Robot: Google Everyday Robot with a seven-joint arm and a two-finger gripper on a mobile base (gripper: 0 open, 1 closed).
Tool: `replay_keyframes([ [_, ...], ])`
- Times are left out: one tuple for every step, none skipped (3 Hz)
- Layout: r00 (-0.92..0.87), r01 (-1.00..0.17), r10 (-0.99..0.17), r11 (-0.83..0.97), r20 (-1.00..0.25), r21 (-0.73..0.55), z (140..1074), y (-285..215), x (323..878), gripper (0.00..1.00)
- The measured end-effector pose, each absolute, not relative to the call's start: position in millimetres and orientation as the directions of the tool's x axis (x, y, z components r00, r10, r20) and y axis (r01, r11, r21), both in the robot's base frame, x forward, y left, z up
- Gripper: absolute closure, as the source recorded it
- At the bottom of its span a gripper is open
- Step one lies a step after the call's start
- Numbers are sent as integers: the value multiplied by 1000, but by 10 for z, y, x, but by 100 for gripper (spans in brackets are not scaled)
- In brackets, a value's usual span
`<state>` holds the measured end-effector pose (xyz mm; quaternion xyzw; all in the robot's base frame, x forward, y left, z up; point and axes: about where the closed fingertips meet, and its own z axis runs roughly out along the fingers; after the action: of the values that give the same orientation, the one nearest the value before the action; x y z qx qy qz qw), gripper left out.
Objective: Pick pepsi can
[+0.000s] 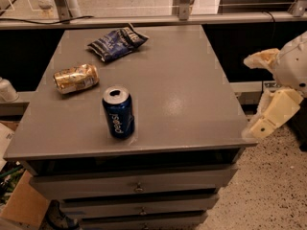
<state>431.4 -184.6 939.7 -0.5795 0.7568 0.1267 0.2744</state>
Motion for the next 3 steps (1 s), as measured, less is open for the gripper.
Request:
replay_keyframes([
  [-138, -954, -681, 285, -720, -87, 9347, -1469, 4313, 0],
  [-100, -968, -564, 247, -820, -52, 9376, -984, 4315, 0],
  [-101, -979, -436, 204, -894, 11, 9443, -469, 4270, 0],
])
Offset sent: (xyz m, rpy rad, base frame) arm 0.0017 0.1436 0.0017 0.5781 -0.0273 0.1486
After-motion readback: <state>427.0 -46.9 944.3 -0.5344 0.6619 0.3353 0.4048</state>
